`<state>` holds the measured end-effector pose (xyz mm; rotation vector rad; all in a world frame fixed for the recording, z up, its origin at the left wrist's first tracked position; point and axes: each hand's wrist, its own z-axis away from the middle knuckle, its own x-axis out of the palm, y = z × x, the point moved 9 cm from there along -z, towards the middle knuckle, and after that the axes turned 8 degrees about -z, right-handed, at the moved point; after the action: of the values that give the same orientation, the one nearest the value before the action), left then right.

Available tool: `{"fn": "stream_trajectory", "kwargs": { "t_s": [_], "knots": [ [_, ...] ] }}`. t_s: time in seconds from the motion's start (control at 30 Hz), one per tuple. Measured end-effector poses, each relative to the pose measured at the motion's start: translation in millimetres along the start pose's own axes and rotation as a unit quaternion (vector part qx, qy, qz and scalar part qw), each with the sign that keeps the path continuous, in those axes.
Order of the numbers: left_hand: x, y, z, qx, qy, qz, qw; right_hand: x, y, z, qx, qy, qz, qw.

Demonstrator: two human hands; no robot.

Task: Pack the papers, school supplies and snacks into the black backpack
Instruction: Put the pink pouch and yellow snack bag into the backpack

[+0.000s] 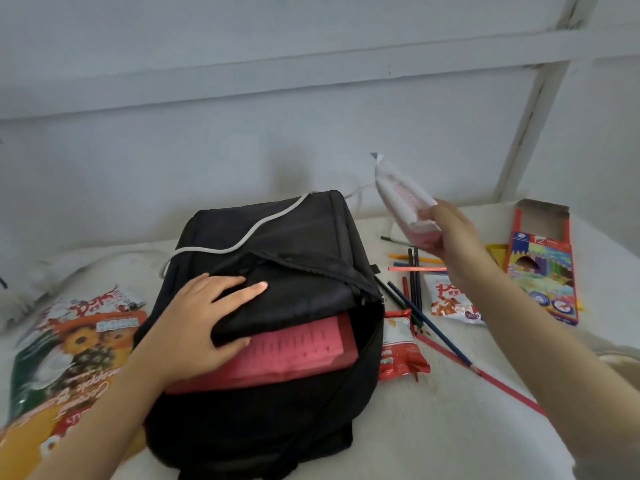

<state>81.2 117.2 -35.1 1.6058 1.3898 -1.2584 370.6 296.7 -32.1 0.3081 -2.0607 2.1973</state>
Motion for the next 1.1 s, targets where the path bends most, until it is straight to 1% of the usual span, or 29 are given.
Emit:
{"fn": "stream_trajectory", "kwargs": {
  "t_s": [0.03, 0.1, 0.17, 0.23, 0.3, 0.37, 0.43, 0.5, 0.53, 0.6, 0.67, 0.73, 0.77, 0.83, 0.93, 1.0, 1.1],
  "knots": [
    [0, -6, 1, 0.001, -0.007, -0.005, 1.0, 9, 0, 14, 0.017, -0.017, -0.024, 0.999],
    [-1, -17, 1, -0.016, -0.029, 0.001, 0.999, 26, 2, 42, 0.058, -0.066, -0.106, 0.991],
    [-2, -28, 0, -0.059, -0.052, 0.045, 0.996, 45, 6, 71, 0.109, -0.134, -0.195, 0.965],
    [-7, -36, -6, -0.08, -0.057, 0.085, 0.992, 61, 13, 98, 0.148, -0.2, -0.225, 0.942],
    [-16, -44, -16, -0.091, -0.048, 0.121, 0.987, 72, 25, 119, 0.165, -0.245, -0.188, 0.937],
    [-26, -50, -28, -0.09, -0.053, 0.139, 0.985, 79, 36, 137, 0.181, -0.271, -0.12, 0.938],
    [-37, -53, -42, -0.084, -0.078, 0.134, 0.984, 90, 40, 155, 0.177, -0.311, 0.012, 0.934],
    [-49, -54, -54, -0.067, -0.091, 0.122, 0.986, 104, 43, 170, 0.156, -0.341, 0.146, 0.915],
    [-56, -54, -59, -0.057, -0.089, 0.116, 0.988, 112, 45, 175, 0.149, -0.343, 0.179, 0.91],
    [-68, -54, -65, -0.042, -0.08, 0.108, 0.99, 127, 49, 182, 0.128, -0.324, 0.195, 0.917],
    [-76, -53, -66, -0.028, -0.069, 0.102, 0.992, 141, 53, 183, 0.097, -0.278, 0.19, 0.937],
    [-79, -51, -65, -0.019, -0.063, 0.095, 0.993, 148, 55, 178, 0.043, -0.205, 0.235, 0.949],
    [-80, -51, -64, -0.016, -0.06, 0.094, 0.994, 152, 55, 175, 0.013, -0.166, 0.282, 0.945],
    [-81, -51, -62, -0.013, -0.053, 0.097, 0.994, 163, 54, 172, -0.049, -0.097, 0.379, 0.919],
    [-79, -50, -59, -0.007, -0.052, 0.111, 0.992, 188, 60, 174, -0.139, -0.039, 0.457, 0.878],
    [-76, -48, -55, -0.007, -0.052, 0.125, 0.991, 204, 71, 178, -0.164, -0.049, 0.483, 0.859],
    [-72, -49, -50, -0.011, -0.044, 0.138, 0.989, 222, 90, 191, -0.155, -0.131, 0.48, 0.854]
  ]
}}
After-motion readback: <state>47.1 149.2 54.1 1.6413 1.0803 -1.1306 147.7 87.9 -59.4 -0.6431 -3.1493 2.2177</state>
